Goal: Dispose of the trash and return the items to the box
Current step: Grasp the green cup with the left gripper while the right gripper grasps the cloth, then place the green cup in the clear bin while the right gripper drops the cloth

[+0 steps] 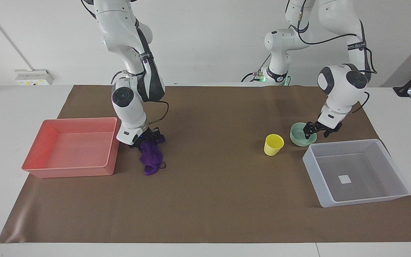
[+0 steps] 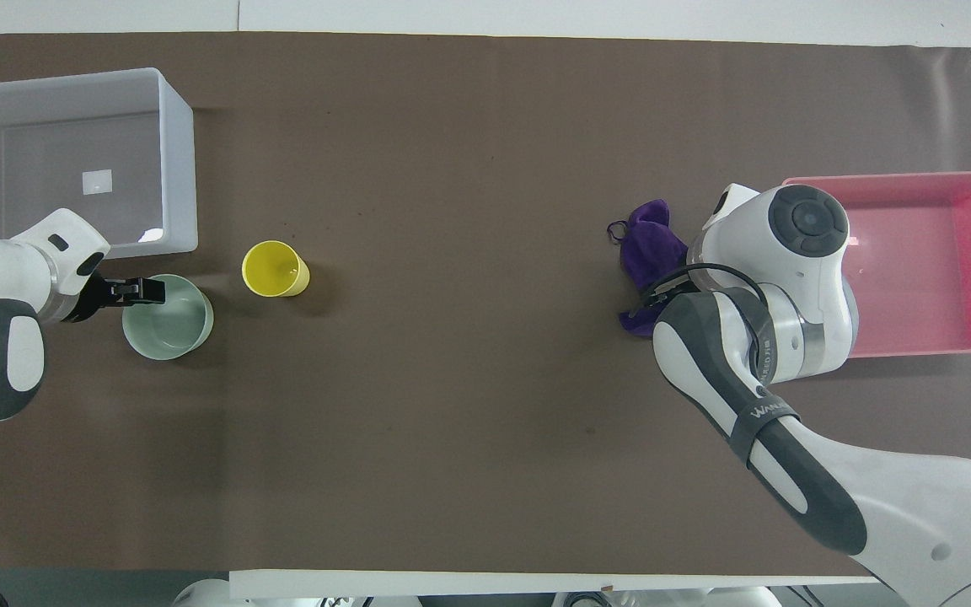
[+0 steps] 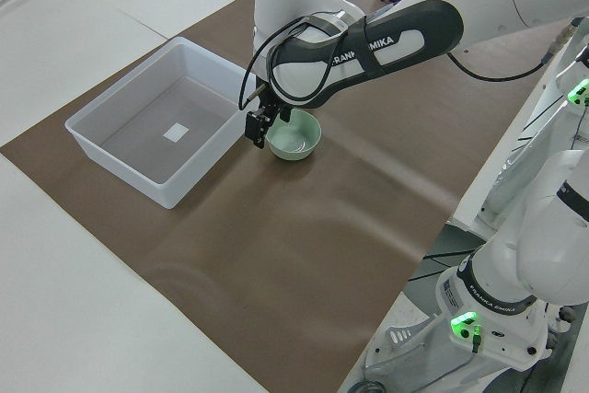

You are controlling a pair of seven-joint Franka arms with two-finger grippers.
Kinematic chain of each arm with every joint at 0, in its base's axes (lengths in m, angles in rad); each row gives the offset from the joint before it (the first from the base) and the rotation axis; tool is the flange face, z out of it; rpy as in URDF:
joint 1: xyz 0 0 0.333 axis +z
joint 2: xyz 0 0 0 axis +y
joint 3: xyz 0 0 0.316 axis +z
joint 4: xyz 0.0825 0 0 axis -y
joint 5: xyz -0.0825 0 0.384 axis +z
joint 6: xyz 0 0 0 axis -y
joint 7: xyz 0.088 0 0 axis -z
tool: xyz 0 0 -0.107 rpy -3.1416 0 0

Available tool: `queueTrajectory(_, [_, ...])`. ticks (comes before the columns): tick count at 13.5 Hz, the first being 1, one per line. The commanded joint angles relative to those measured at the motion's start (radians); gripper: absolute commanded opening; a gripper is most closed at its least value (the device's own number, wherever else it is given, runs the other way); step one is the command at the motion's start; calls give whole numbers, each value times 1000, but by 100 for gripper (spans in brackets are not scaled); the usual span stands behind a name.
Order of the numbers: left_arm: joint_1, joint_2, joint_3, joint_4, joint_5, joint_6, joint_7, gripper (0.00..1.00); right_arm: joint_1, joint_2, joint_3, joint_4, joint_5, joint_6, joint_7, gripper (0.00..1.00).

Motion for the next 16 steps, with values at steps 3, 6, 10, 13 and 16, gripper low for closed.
queueTrajectory(3, [12, -10, -3, -22, 11, 24, -15, 0, -23, -25, -3, 71, 7, -115, -9, 5])
queueTrajectory(6, [27, -10, -3, -19, 11, 22, -13, 0, -43, -68, -6, 217, -4, -326, -9, 2])
queueTrajectory(10, [15, -44, -6, 118, 11, -253, -16, 0, -111, -131, -7, 355, -4, -534, -9, 2])
queueTrajectory(13, [12, -53, -9, 327, -12, -532, -16, 0, -181, -173, -10, 366, -107, -571, -18, 2])
queueTrajectory(16, [39, 40, 2, 503, -97, -535, -15, 0, -287, -203, -10, 293, -149, -562, -29, 3])
